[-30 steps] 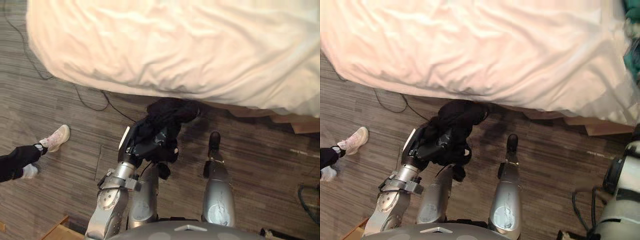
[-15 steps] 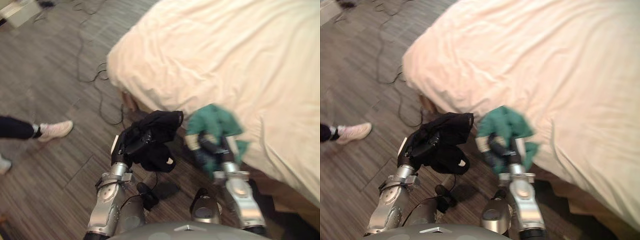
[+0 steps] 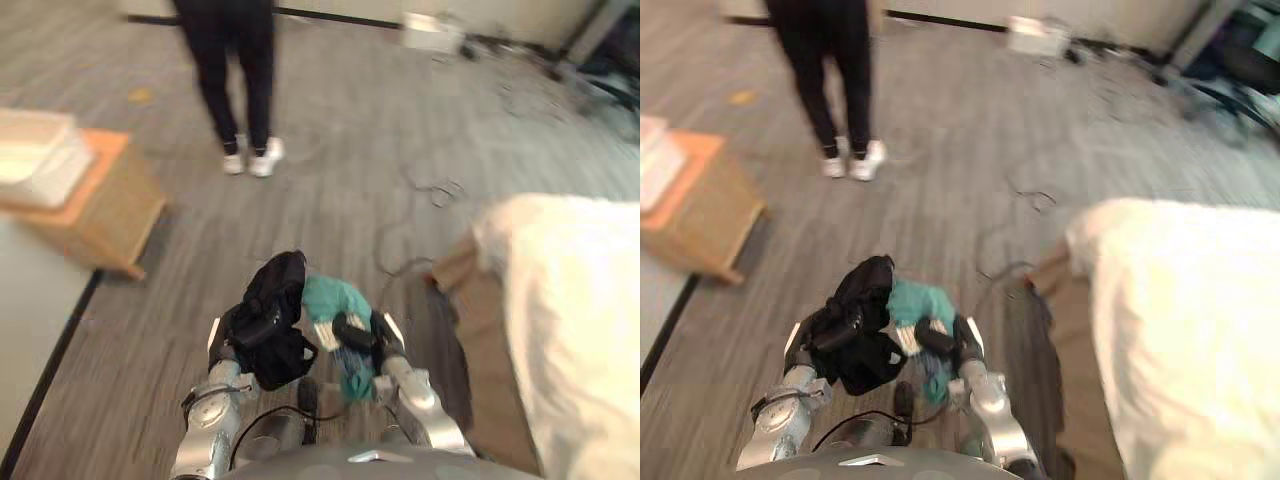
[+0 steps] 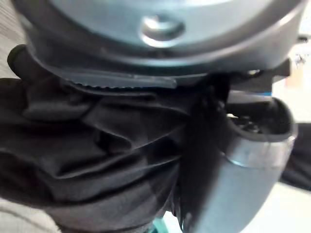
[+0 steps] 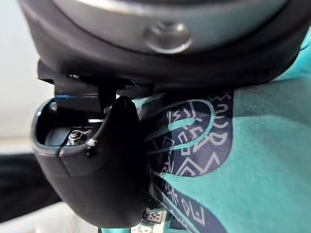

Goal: Tidy up the quilt and then pick up the clothes from the bed and put them into the laundry hamper

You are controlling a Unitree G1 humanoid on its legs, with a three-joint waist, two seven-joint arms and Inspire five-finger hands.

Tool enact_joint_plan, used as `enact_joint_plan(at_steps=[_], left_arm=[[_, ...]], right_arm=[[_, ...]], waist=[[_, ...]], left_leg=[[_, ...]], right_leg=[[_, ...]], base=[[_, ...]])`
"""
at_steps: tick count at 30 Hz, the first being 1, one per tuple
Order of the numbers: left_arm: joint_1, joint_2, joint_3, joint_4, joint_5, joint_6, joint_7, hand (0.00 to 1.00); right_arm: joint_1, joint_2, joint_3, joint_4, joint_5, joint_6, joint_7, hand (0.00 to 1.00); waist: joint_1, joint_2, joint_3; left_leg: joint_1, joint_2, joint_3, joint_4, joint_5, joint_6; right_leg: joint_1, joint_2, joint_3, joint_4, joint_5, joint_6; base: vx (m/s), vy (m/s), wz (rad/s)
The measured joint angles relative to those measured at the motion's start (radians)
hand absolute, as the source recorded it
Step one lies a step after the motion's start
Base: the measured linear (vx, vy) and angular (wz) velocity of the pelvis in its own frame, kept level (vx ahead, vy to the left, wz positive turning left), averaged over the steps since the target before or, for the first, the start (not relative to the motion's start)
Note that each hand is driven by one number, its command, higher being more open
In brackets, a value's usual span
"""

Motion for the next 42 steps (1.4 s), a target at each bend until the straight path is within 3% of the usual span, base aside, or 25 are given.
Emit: enact_joint_plan(at_steps=[3,5,7,8,12,13,19,21,23,25,27,28,29,30,31,32,34,36,37,38,40,41,42], left_arm=[[0.014,-0.003,0.002,0.084,0.004,0.032,0.02,0.0],[0.019,-0.005,-0.009,0.111,0.004,0.043,0.02,0.0],[0.031,-0.021,-0.01,0.111,0.005,0.049,0.019,0.0],[0.049,-0.033,-0.01,0.088,0.004,0.052,0.016,0.0],[0.133,-0.08,-0.02,-0.012,-0.007,0.051,0.01,0.0],[0.11,-0.071,-0.128,0.063,-0.039,0.037,0.006,0.0],[0.107,-0.053,-0.164,0.064,-0.047,0.037,0.016,0.0],[0.058,0.006,-0.311,0.106,-0.123,0.037,0.048,0.0],[0.03,0.016,-0.38,0.129,-0.169,0.037,0.068,0.0],[0.001,0.033,-0.452,0.136,-0.216,0.037,0.091,0.0],[-0.047,0.039,-0.529,0.136,-0.314,0.037,0.125,0.0],[-0.05,0.041,-0.534,0.135,-0.346,0.036,0.134,0.0],[-0.057,0.047,-0.533,0.13,-0.364,0.021,0.146,0.0],[-0.086,0.053,-0.54,0.132,-0.367,0.018,0.157,0.0],[-0.111,0.05,-0.539,0.131,-0.365,0.017,0.168,0.0],[-0.123,0.048,-0.539,0.13,-0.365,0.015,0.174,0.0],[-0.145,0.047,-0.54,0.131,-0.352,0.014,0.192,0.0],[-0.154,0.033,-0.539,0.131,-0.352,0.014,0.201,0.0],[-0.163,0.027,-0.539,0.13,-0.351,0.014,0.212,0.0],[-0.17,0.025,-0.543,0.131,-0.352,0.014,0.217,0.0],[-0.188,0.026,-0.543,0.131,-0.352,0.015,0.236,0.0],[-0.188,0.028,-0.545,0.132,-0.352,0.015,0.241,0.0],[-0.19,0.03,-0.549,0.132,-0.352,0.015,0.247,0.0]], right_arm=[[0.058,0.005,0.015,0.012,0.0,0.0,-0.001,0.0],[0.072,0.008,0.013,0.011,0.001,0.0,-0.01,0.0],[0.079,0.014,0.006,0.0,0.002,-0.001,-0.022,0.0],[0.105,0.02,-0.015,-0.034,0.005,-0.001,-0.034,0.0],[0.195,0.028,-0.029,-0.183,0.012,-0.021,-0.051,0.0],[0.202,0.028,-0.047,-0.142,0.01,-0.052,-0.055,0.0],[0.202,0.009,-0.036,-0.126,0.019,-0.052,-0.056,0.0],[0.173,-0.065,0.031,-0.055,0.119,-0.051,-0.055,0.0],[0.164,-0.094,0.053,-0.034,0.165,-0.051,-0.058,0.0],[0.151,-0.118,0.074,-0.014,0.215,-0.051,-0.071,0.0],[0.122,-0.194,0.133,-0.017,0.25,-0.053,-0.105,0.0],[0.108,-0.224,0.156,-0.033,0.271,-0.051,-0.112,0.0],[0.092,-0.24,0.183,-0.04,0.276,-0.062,-0.117,0.0],[0.08,-0.25,0.187,-0.046,0.278,-0.065,-0.129,0.0],[0.053,-0.249,0.187,-0.03,0.278,-0.065,-0.142,0.0],[0.041,-0.246,0.189,-0.022,0.278,-0.062,-0.151,0.0],[0.021,-0.246,0.19,-0.023,0.277,-0.061,-0.159,0.0],[0.007,-0.246,0.193,-0.023,0.277,-0.061,-0.163,0.0],[-0.002,-0.245,0.197,-0.023,0.276,-0.061,-0.168,0.0],[-0.011,-0.241,0.2,-0.02,0.275,-0.061,-0.171,0.0],[-0.015,-0.231,0.199,-0.015,0.268,-0.062,-0.175,0.0],[-0.017,-0.219,0.196,-0.007,0.265,-0.063,-0.176,0.0],[-0.022,-0.206,0.19,0.012,0.264,-0.065,-0.182,0.0]], waist=[[0.019,0.011,0.001],[0.021,0.007,-0.001],[0.026,-0.01,-0.006],[0.034,-0.008,-0.012],[0.042,-0.014,-0.027],[0.044,-0.024,-0.081],[0.043,-0.024,-0.081],[0.043,-0.019,-0.077],[0.043,-0.01,-0.072],[0.039,0.002,-0.06],[0.042,0.055,-0.007],[0.043,0.071,0.012],[0.042,0.068,0.03],[0.039,0.088,0.05],[0.04,0.083,0.07],[0.043,0.077,0.07],[0.049,0.07,0.074],[0.061,0.053,0.075],[0.073,0.032,0.077],[0.075,0.018,0.072],[0.069,-0.007,0.081],[0.069,-0.016,0.084],[0.067,-0.02,0.087]], left_leg=[[0.046,-0.028,-0.081,-0.025,-0.001,0.0],[0.058,-0.05,-0.112,-0.027,-0.011,0.011],[0.047,-0.053,-0.012,0.002,-0.064,0.025],[0.042,-0.038,0.055,0.029,-0.099,0.019],[0.08,-0.042,0.006,0.048,-0.096,0.018],[0.148,0.007,0.025,-0.054,-0.078,-0.036],[0.148,0.006,0.025,-0.056,-0.076,-0.034],[0.148,0.004,0.023,-0.057,-0.07,-0.024],[0.147,0.003,0.022,-0.056,-0.07,-0.025],[0.114,0.0,0.023,0.002,-0.113,-0.04],[0.037,0.025,0.062,0.21,-0.25,-0.08],[0.017,0.047,0.086,0.285,-0.298,-0.138],[-0.029,0.07,0.112,0.391,-0.356,-0.231],[-0.098,0.104,0.141,0.548,-0.353,-0.229],[-0.185,0.135,0.185,0.697,-0.358,-0.184],[-0.232,0.152,0.203,0.713,-0.367,-0.167],[-0.294,0.188,0.23,0.6,-0.35,-0.159],[-0.314,0.198,0.24,0.456,-0.287,-0.152],[-0.324,0.191,0.259,0.381,-0.183,-0.151],[-0.311,0.168,0.287,0.381,-0.142,-0.089],[-0.325,0.154,0.298,0.455,-0.212,-0.044],[-0.306,0.147,0.301,0.469,-0.234,-0.033],[-0.244,0.139,0.303,0.43,-0.25,-0.033]], right_leg=[[-0.053,0.082,0.066,-0.033,-0.013,0.0],[-0.048,0.079,0.073,-0.1,-0.008,-0.003],[-0.024,0.036,0.023,-0.168,0.061,0.014],[-0.005,0.033,0.001,-0.182,0.061,0.014],[0.05,0.032,-0.039,-0.175,0.063,0.017],[0.042,0.036,0.025,-0.333,0.168,0.021],[0.042,0.036,0.025,-0.336,0.168,0.021],[0.043,0.035,0.025,-0.339,0.168,0.021],[0.043,0.034,0.024,-0.339,0.168,0.021],[0.037,0.032,0.023,-0.33,0.16,0.017],[0.038,0.054,0.026,-0.285,0.122,-0.002],[0.037,0.077,0.026,-0.245,0.097,-0.035],[0.051,0.091,0.027,-0.255,0.063,-0.074],[0.07,0.098,0.028,-0.283,0.058,-0.065],[0.088,0.099,0.028,-0.295,0.059,-0.065],[0.098,0.094,0.029,-0.312,0.059,-0.064],[0.122,0.084,0.045,-0.343,0.05,-0.049],[0.13,0.057,0.067,-0.356,0.034,-0.023],[0.136,0.025,0.084,-0.367,0.014,0.001],[0.146,-0.002,0.091,-0.368,0.01,0.028],[0.144,-0.028,0.088,-0.331,0.031,0.064],[0.118,-0.04,0.094,-0.233,0.031,0.065],[0.039,-0.05,0.117,-0.009,0.057,0.084]], base=[[0.11,-0.07,1.26],[0.11,-0.06,0.95],[0.09,-0.023,0.76],[0.08,-0.022,0.54],[0.18,-0.048,0.51],[0.04,-0.012,0.06],[0.0,0.0,0.0],[0.0,0.0,0.0],[0.0,0.0,0.02],[-0.02,-0.015,0.02],[-0.05,-0.064,-0.29],[0.02,-0.122,-0.43],[0.07,-0.078,-0.23],[0.07,-0.075,-0.17],[0.06,-0.02,-0.1],[0.12,-0.033,-0.19],[0.29,0.064,-0.29],[0.3,0.135,-0.44],[0.43,0.196,-0.43],[0.66,0.267,-0.31],[0.64,0.24,0.01],[0.57,0.255,0.07],[0.45,0.212,0.0]])
